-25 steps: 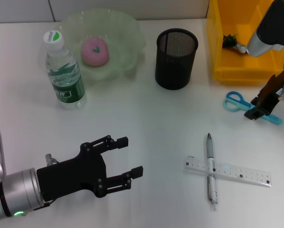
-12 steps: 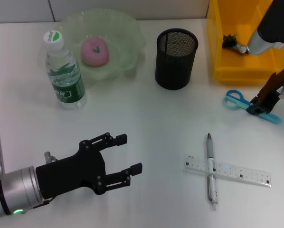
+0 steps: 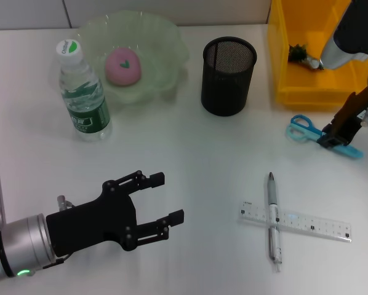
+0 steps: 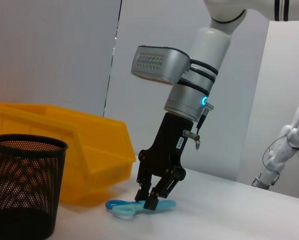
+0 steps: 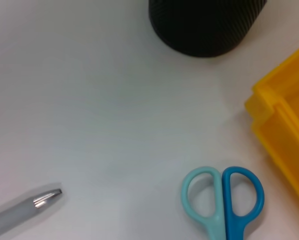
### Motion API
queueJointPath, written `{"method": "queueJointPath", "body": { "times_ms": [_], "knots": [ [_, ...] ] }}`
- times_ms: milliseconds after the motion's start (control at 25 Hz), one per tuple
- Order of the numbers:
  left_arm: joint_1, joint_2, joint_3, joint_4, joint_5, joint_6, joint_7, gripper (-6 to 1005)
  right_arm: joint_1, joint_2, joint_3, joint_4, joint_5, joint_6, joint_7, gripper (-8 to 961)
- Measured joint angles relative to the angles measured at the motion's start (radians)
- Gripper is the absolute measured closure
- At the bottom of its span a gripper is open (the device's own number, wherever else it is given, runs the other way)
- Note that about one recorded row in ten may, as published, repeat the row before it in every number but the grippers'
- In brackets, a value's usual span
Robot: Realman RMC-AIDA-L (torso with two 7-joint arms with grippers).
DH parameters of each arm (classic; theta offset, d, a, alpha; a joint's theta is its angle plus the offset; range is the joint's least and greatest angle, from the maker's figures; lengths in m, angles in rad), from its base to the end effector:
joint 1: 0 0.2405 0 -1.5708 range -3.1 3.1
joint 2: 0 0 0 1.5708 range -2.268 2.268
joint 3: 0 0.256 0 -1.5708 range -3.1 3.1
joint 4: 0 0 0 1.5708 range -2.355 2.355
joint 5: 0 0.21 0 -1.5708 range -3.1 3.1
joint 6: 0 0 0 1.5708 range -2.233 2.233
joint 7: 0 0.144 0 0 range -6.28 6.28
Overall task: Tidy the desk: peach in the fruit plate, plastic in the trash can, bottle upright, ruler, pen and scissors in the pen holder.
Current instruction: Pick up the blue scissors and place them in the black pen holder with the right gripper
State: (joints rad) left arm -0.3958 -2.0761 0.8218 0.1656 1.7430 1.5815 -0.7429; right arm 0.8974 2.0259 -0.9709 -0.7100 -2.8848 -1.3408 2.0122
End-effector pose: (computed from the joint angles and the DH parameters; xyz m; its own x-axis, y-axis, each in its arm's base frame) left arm -0.2925 0.2349 -0.0699 0.7274 0.2023 0.6557 0.3816 -0.9134 -0.1415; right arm 0.2451 0.4128 0.0099 0.7623 -0.4977 0.4138 -0.3364 -0.8508 -0.4037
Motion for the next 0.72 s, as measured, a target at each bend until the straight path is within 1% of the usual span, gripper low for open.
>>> {"method": "queueJointPath", "body": {
  "times_ms": [200,360,440,480,600,640,720],
  "knots": [
    [0.0,0.001,0.0,0.001,0.0,0.0,0.0,215,-0.02,0.012,0.003,-0.051,0.045,-0.049,-0.042,737],
    [0.0,0.002,-0.001,0.002,-0.001,0.0,-0.001,215,-0.054,0.02,0.002,-0.12,0.098,-0.103,-0.078,736],
    [0.0,0.003,-0.001,0.003,-0.001,0.0,-0.002,215,-0.086,0.03,0.007,-0.166,0.133,-0.124,-0.117,735],
    [0.0,0.003,-0.001,0.004,-0.001,0.0,-0.002,215,-0.086,0.03,0.007,-0.166,0.133,-0.124,-0.117,735],
    [0.0,0.004,-0.001,0.005,0.0,0.0,-0.003,215,-0.124,0.034,0.008,-0.205,0.195,-0.145,-0.153,734],
    [0.0,0.003,-0.001,0.006,0.0,0.0,-0.003,215,-0.146,0.034,0.008,-0.224,0.235,-0.154,-0.173,733],
    [0.0,0.003,-0.001,0.006,0.0,0.0,-0.003,215,-0.159,0.034,0.007,-0.232,0.258,-0.159,-0.186,732]
  ]
}}
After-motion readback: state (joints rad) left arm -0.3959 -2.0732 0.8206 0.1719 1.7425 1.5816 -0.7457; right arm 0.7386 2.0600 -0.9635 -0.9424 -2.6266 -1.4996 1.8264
